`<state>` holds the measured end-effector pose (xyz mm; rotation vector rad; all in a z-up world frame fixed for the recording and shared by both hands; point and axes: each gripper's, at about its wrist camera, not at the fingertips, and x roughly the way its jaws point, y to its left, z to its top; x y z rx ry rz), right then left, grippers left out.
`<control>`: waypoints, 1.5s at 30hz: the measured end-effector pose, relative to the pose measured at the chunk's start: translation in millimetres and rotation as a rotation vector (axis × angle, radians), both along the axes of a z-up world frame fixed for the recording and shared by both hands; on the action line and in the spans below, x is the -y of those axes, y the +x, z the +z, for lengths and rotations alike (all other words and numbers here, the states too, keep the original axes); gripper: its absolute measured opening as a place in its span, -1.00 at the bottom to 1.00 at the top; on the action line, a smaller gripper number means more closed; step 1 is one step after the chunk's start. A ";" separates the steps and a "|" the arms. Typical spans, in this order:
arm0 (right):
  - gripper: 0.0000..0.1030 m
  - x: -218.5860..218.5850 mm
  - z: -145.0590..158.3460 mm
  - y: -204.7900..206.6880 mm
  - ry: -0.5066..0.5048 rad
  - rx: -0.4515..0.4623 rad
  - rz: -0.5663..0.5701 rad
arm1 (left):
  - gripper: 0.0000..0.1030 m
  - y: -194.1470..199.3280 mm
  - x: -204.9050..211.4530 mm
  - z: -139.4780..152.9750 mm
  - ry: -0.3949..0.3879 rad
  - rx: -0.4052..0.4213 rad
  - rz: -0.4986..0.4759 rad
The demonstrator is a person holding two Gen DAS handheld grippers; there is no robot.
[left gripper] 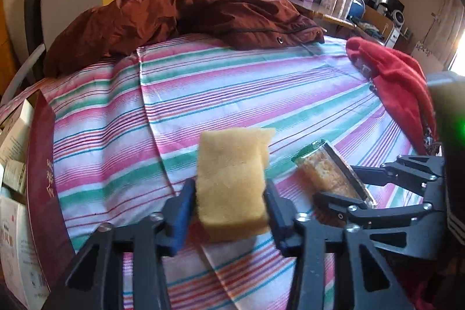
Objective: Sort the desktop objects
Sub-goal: 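Carry the yellow sponge toward the tray while the right carries the cracker packet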
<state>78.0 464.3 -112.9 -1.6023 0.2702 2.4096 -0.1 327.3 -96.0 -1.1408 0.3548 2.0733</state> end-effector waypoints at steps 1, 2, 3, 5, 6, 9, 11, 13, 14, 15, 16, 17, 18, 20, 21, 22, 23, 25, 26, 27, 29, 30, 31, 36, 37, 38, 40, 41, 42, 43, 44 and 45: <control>-0.05 -0.1 0.3 0.9 0.003 0.000 0.001 | -0.19 1.0 -2.2 -0.8 -0.008 -0.005 -0.011; -0.05 0.7 0.3 0.6 0.009 0.000 0.005 | -0.20 3.0 -4.0 -0.9 -0.018 -0.018 -0.021; -0.05 1.6 0.5 0.3 0.017 0.000 0.010 | -0.20 5.1 -4.9 -0.6 -0.024 -0.032 -0.029; -0.05 3.1 0.0 -1.2 0.023 -0.001 0.014 | -0.21 7.7 -3.0 -0.5 -0.024 -0.045 -0.028; -0.05 4.4 0.0 -2.1 0.027 -0.002 0.016 | -0.21 7.3 -1.5 -0.6 -0.022 -0.044 -0.023; -0.05 7.5 -1.9 -6.9 0.031 -0.007 0.024 | -0.21 9.8 4.3 1.4 -0.019 -0.059 -0.009; -0.05 9.7 -1.8 -7.8 0.033 -0.010 0.030 | -0.21 11.4 9.0 4.0 -0.014 -0.070 0.002; -0.05 11.1 -1.2 -8.1 0.032 -0.015 0.033 | -0.21 12.4 14.1 7.6 -0.006 -0.079 0.009; -0.05 12.1 -0.8 -8.2 0.030 -0.018 0.036 | -0.21 12.7 16.8 9.7 -0.001 -0.082 0.015; -0.05 13.7 -2.2 -9.4 0.030 -0.020 0.038 | -0.21 13.1 19.9 12.7 0.005 -0.088 0.022; -0.05 15.7 -1.5 -8.8 0.028 -0.024 0.042 | -0.21 13.7 22.5 15.8 0.011 -0.095 0.027; -0.05 17.7 -1.0 -8.4 0.027 -0.026 0.045 | -0.21 14.1 26.1 19.7 0.020 -0.101 0.033; -0.05 18.8 -1.0 -8.6 0.028 -0.027 0.046 | -0.21 14.2 29.0 23.5 0.027 -0.107 0.039; -0.05 21.2 -0.8 -9.1 0.029 -0.031 0.051 | -0.21 14.9 34.5 31.7 0.037 -0.124 0.049; -0.05 22.7 -0.3 -9.1 0.029 -0.034 0.052 | -0.21 15.2 37.6 35.4 0.043 -0.130 0.054; -0.05 24.7 0.1 -9.3 0.030 -0.038 0.055 | -0.21 15.8 40.7 39.3 0.047 -0.140 0.060; -0.05 25.9 -0.2 -9.8 0.031 -0.040 0.059 | -0.21 16.5 44.1 43.3 0.053 -0.150 0.066; -0.05 31.8 0.9 -9.9 0.036 -0.047 0.073 | -0.21 17.3 50.4 49.4 0.057 -0.165 0.078; -0.05 34.7 1.2 -10.4 0.034 -0.051 0.081 | -0.21 17.4 54.3 52.6 0.061 -0.172 0.085; -0.05 37.0 1.4 -10.9 0.031 -0.054 0.087 | -0.21 17.5 57.2 54.9 0.065 -0.176 0.091; -0.05 42.4 3.0 -10.6 0.018 -0.065 0.100 | -0.21 17.4 64.4 60.4 0.068 -0.191 0.105; -0.05 45.1 4.1 -9.8 0.014 -0.069 0.105 | -0.21 17.3 67.8 62.9 0.070 -0.196 0.112; -0.05 48.2 5.4 -10.0 0.006 -0.078 0.114 | -0.21 16.9 71.9 65.2 0.074 -0.199 0.120; -0.05 54.4 9.2 -11.0 -0.032 -0.106 0.128 | -0.21 13.1 93.9 77.0 0.083 -0.223 0.166; -0.05 56.7 10.1 -11.0 -0.031 -0.110 0.129 | -0.21 12.7 97.9 78.6 0.086 -0.225 0.173; -0.05 57.9 10.4 -11.4 -0.035 -0.112 0.132 | -0.21 11.7 102.6 80.4 0.090 -0.226 0.182; -0.05 62.5 11.1 -11.9 -0.062 -0.118 0.137 | -0.21 10.0 111.1 82.5 0.092 -0.231 0.199; -0.05 66.2 11.6 -12.3 -0.063 -0.121 0.142 | -0.21 8.9 115.6 83.3 0.095 -0.231 0.208; -0.05 68.7 12.0 -12.4 -0.062 -0.123 0.145 | -0.21 7.6 119.9 83.7 0.097 -0.228 0.216; -0.05 71.9 13.3 -13.4 -0.069 -0.128 0.147 | -0.21 6.3 123.9 84.2 0.098 -0.228 0.224; -0.05 73.8 14.1 -14.2 -0.077 -0.132 0.147 | -0.21 5.3 129.0 84.8 0.100 -0.228 0.234; -0.05 75.5 15.3 -15.9 -0.084 -0.138 0.146 | -0.21 4.6 133.9 85.3 0.104 -0.227 0.243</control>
